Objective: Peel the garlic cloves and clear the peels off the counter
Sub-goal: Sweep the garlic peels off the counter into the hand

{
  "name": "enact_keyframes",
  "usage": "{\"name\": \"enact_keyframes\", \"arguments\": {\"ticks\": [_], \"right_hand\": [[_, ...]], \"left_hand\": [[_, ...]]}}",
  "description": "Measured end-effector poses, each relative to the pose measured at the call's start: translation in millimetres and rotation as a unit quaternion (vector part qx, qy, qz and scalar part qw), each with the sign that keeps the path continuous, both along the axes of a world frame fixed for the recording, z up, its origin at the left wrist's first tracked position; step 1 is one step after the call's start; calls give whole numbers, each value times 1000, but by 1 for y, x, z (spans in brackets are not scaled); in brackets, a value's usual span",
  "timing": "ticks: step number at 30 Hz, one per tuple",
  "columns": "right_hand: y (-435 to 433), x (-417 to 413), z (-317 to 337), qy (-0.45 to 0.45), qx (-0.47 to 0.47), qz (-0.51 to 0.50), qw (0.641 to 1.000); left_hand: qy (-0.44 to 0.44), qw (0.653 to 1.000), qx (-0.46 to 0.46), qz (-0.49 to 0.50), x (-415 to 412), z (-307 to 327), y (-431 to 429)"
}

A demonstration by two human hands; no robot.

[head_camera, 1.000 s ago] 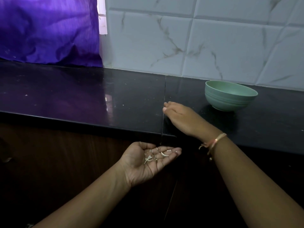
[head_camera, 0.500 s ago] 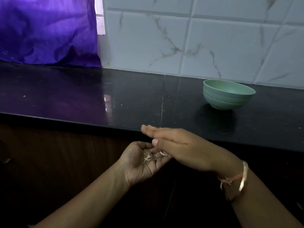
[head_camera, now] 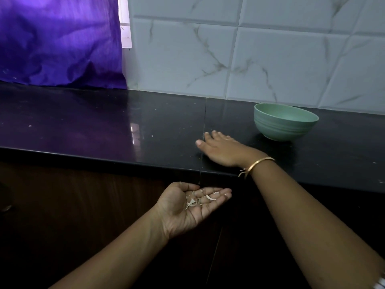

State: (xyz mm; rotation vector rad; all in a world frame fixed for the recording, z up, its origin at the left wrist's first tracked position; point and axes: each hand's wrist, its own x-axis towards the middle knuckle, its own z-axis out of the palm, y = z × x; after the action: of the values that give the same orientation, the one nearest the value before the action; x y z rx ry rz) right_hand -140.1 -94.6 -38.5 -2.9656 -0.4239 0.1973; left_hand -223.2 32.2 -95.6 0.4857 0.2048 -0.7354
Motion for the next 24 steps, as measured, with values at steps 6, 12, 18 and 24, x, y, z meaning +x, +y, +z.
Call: {"name": "enact_keyframes", "arguments": {"ticks": [6, 12, 18, 24], "right_hand": [[9, -34, 3, 18, 86, 139, 986], [-3, -83, 1, 77, 179, 219, 956], [-5, -90, 0, 92, 371, 201, 902], [-23, -44, 2, -44, 354, 44, 933]], "left_hand": [[6, 1000, -6, -7, 1, -1, 2], [-15, 1000, -10, 21, -3, 3, -1], [-9, 1000, -11, 22, -4, 3, -2], [10, 1000, -9, 20, -8, 2, -1]]}}
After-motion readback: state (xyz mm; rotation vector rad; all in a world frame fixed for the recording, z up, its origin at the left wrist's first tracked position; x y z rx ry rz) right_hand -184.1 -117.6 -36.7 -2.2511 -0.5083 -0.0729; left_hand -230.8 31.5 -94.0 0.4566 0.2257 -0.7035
